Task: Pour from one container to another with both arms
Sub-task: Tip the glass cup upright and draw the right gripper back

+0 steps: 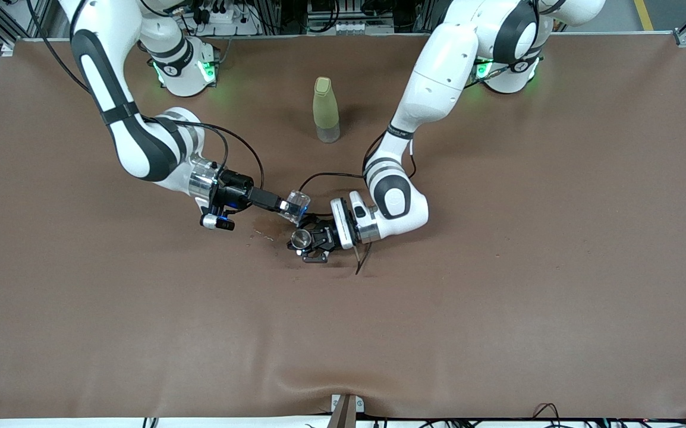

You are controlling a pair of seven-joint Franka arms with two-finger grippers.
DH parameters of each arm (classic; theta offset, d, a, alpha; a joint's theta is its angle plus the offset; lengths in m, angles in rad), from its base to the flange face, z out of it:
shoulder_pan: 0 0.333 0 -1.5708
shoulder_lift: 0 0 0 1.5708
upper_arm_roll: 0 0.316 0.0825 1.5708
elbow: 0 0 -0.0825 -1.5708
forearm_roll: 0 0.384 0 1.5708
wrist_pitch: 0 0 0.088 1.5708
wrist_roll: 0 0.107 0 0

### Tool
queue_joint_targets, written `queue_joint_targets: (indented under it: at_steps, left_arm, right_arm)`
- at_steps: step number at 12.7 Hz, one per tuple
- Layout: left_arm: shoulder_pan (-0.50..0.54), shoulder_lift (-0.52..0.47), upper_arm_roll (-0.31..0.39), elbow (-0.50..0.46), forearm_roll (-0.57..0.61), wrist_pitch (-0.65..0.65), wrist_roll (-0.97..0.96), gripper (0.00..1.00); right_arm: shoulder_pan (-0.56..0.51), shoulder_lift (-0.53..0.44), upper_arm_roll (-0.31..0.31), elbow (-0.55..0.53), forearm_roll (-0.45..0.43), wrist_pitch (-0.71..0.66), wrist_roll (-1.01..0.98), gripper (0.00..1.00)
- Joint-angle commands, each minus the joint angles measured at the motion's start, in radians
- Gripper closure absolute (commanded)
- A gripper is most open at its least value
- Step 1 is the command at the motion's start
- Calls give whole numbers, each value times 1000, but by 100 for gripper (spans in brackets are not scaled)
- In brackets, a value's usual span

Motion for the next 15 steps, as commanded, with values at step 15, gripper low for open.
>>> queue_joint_targets:
  at_steps: [15]
  left_arm:
    - [123, -98, -9, -62, 244, -58, -51, 100]
  right_arm:
    - [-486, 4, 1, 198, -786, -374, -48, 88]
